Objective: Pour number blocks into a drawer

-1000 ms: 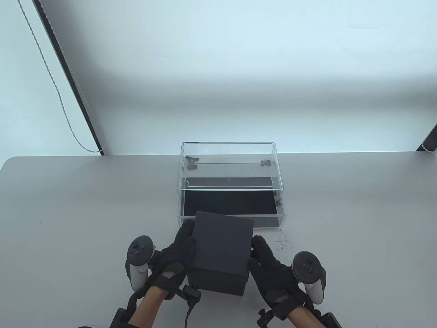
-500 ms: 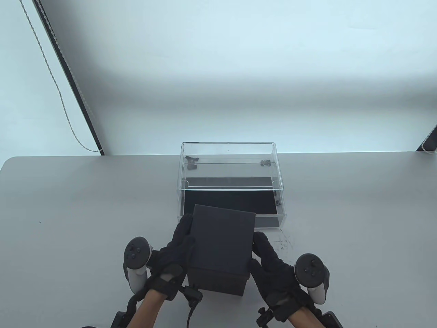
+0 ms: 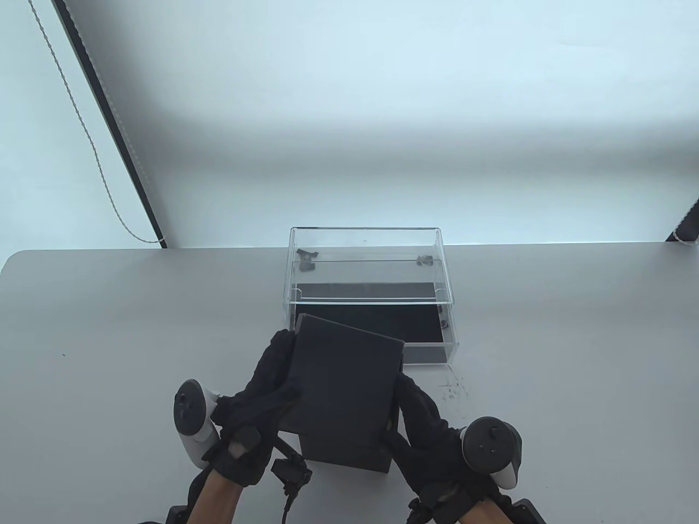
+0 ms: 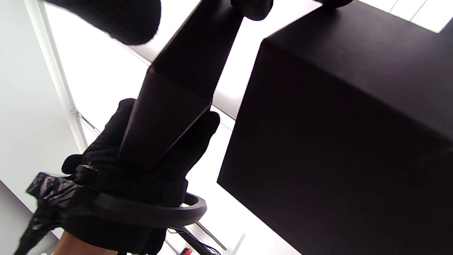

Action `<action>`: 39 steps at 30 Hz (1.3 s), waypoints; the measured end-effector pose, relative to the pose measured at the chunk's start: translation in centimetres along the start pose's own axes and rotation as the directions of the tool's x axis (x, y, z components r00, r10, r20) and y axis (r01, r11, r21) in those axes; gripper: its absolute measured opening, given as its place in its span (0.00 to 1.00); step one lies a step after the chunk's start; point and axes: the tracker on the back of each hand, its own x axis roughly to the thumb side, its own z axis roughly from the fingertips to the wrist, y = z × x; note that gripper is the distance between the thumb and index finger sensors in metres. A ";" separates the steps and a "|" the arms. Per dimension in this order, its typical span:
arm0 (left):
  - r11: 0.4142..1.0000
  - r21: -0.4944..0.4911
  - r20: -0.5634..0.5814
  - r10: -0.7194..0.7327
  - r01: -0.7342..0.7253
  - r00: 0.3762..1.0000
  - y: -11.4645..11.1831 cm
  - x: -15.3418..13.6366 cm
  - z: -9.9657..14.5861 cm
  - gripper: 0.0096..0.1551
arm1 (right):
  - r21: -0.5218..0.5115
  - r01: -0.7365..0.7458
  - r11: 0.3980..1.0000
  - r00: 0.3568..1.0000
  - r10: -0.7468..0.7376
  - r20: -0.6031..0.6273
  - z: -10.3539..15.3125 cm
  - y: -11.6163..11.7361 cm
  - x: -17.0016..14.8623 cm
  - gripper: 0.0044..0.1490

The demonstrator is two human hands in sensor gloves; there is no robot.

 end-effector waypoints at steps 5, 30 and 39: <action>0.990 -0.024 0.003 0.138 -0.138 0.990 -0.1 -0.3 -0.1 0.46 | 0.013 -0.017 1.000 1.000 0.017 0.005 0.0 0.2 0.1 0.50; 0.969 0.220 0.260 0.052 -0.112 0.964 6.0 4.7 1.0 0.43 | -0.039 -0.102 0.994 0.994 0.101 -0.035 -0.1 -1.9 -0.8 0.51; 0.914 0.367 0.151 -0.240 0.171 0.959 9.5 4.6 1.7 0.43 | -0.026 -0.112 0.993 0.993 0.111 -0.046 -0.1 -1.8 -0.7 0.50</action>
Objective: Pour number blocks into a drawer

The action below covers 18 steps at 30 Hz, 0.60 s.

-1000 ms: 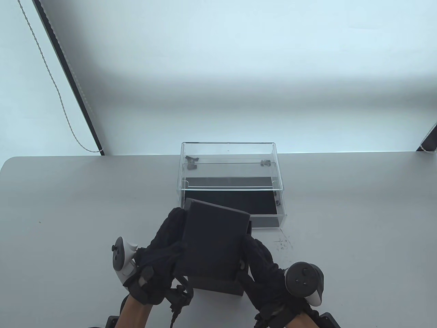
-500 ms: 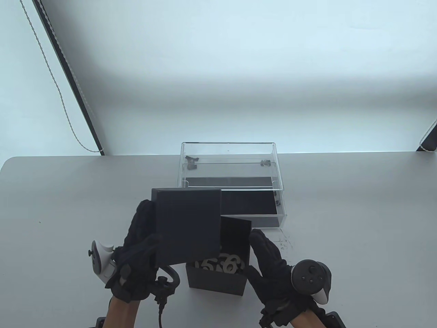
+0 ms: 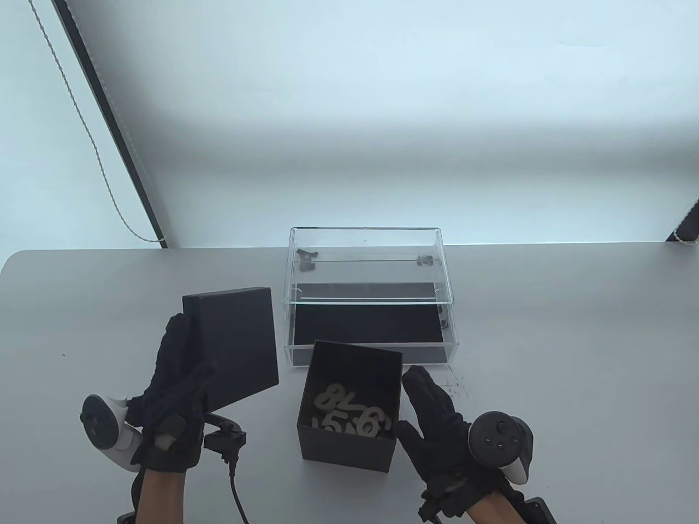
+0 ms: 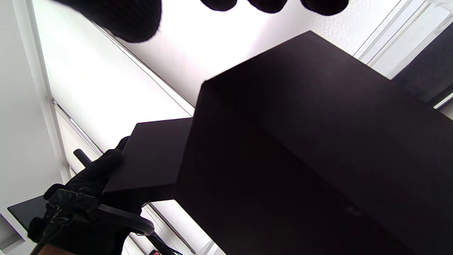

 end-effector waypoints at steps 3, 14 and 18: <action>0.989 0.007 -0.037 -0.145 0.146 0.989 0.7 -0.8 0.0 0.42 | 0.003 -0.001 1.000 1.000 0.001 -0.002 0.0 0.0 0.0 0.50; 0.810 -0.062 -0.107 -0.586 0.583 0.803 1.3 -3.2 0.0 0.40 | 0.010 -0.006 1.000 1.000 0.006 -0.005 0.0 0.1 0.0 0.50; 0.670 -0.114 -0.086 -0.742 0.733 0.665 1.1 -4.0 0.0 0.39 | 0.010 -0.006 1.000 1.000 0.006 -0.005 0.0 0.1 0.0 0.50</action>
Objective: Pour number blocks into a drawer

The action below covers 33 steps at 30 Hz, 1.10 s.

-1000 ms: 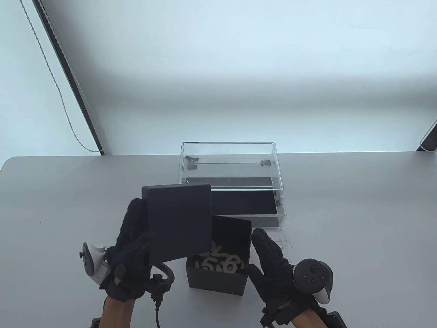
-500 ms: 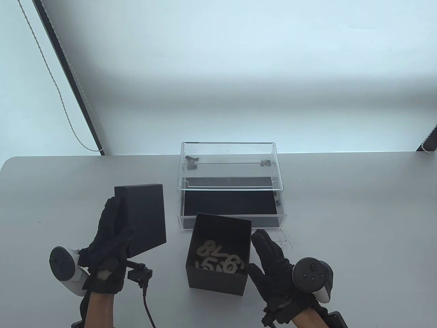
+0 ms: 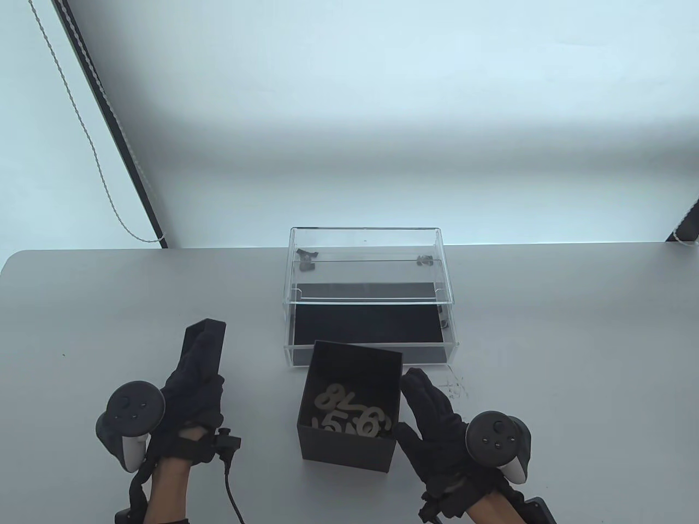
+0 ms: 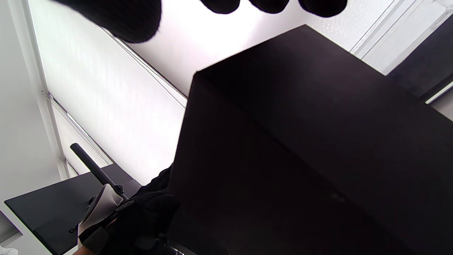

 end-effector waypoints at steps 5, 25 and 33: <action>0.988 -0.074 -0.024 -0.136 0.134 0.990 -1.3 -1.1 -0.2 0.38 | 0.011 -0.006 1.000 1.000 0.006 -0.005 0.0 0.0 0.0 0.51; 0.919 -0.250 -0.070 -0.331 0.304 0.941 -5.2 -4.3 -0.4 0.36 | 0.010 -0.006 1.000 1.000 0.006 -0.005 0.0 0.1 0.0 0.51; 0.928 -0.243 -0.063 -0.306 0.283 0.950 -5.0 -3.9 -0.4 0.37 | -0.003 -0.050 0.999 0.997 0.050 0.057 0.0 0.2 1.0 0.50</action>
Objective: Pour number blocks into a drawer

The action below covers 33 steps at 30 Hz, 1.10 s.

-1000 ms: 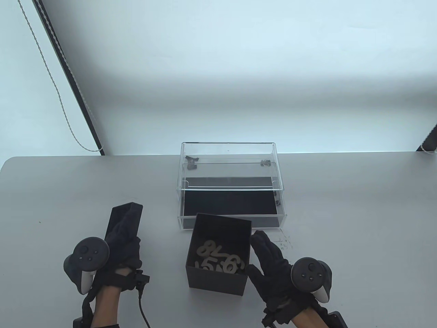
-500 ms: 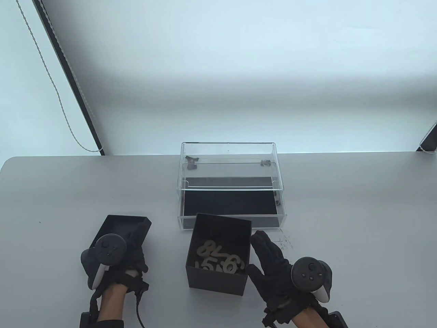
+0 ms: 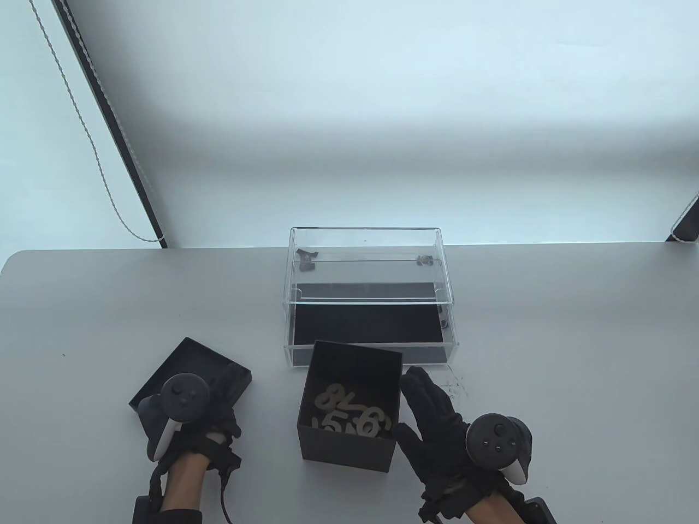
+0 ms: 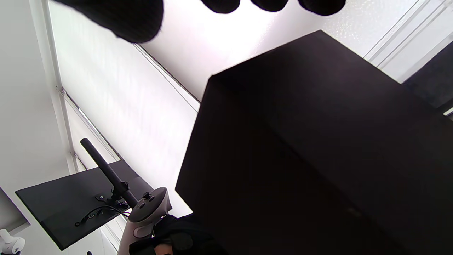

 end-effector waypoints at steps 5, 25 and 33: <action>0.999 0.009 0.018 0.036 -0.036 0.999 0.4 0.5 0.2 0.37 | 0.014 -0.096 0.995 0.992 0.095 0.079 0.0 0.8 1.0 0.50; 0.988 -0.025 0.095 0.156 -0.154 0.983 1.1 3.4 1.1 0.34 | 0.192 -0.552 0.811 0.830 0.513 0.217 -0.5 5.1 2.4 0.49; 0.983 -0.057 0.078 0.181 -0.177 0.980 0.8 3.4 1.2 0.35 | 0.200 -0.577 0.792 0.813 0.533 0.233 -0.8 5.0 2.6 0.45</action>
